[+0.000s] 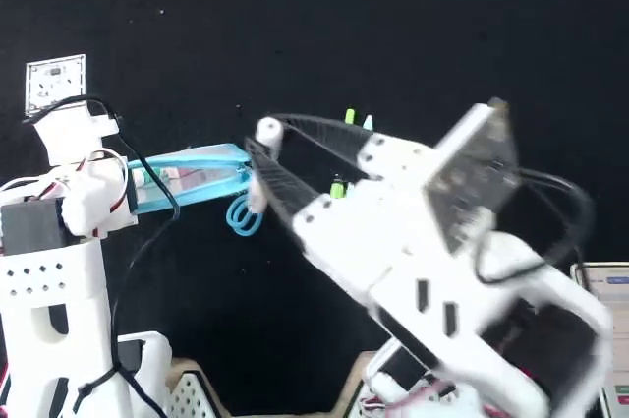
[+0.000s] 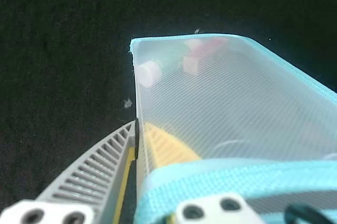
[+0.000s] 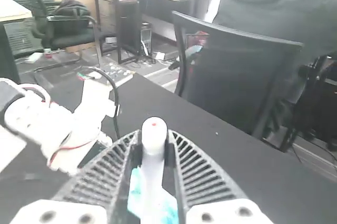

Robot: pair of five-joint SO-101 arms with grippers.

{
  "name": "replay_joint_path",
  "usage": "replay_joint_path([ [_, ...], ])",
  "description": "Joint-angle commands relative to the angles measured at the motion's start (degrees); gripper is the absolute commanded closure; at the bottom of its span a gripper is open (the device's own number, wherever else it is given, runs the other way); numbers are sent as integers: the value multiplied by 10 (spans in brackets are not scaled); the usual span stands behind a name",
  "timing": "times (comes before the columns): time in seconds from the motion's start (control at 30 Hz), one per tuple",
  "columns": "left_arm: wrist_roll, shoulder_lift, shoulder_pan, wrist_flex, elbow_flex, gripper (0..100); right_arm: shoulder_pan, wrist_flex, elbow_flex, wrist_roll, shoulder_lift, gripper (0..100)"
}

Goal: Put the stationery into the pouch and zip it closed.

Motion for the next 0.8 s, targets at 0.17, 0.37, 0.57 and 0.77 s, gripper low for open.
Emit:
replay_joint_path([
  [0.17,2,7,-5,-7,3,970,-6,-211,130,-6,-1,987],
  [0.37,2,7,-5,-7,3,970,-6,-322,227,-5,-1,987],
  [0.57,2,6,-5,-7,3,970,-6,-344,309,-4,-1,987],
  [0.77,2,6,-5,-7,3,970,-7,-343,391,-4,-3,987],
])
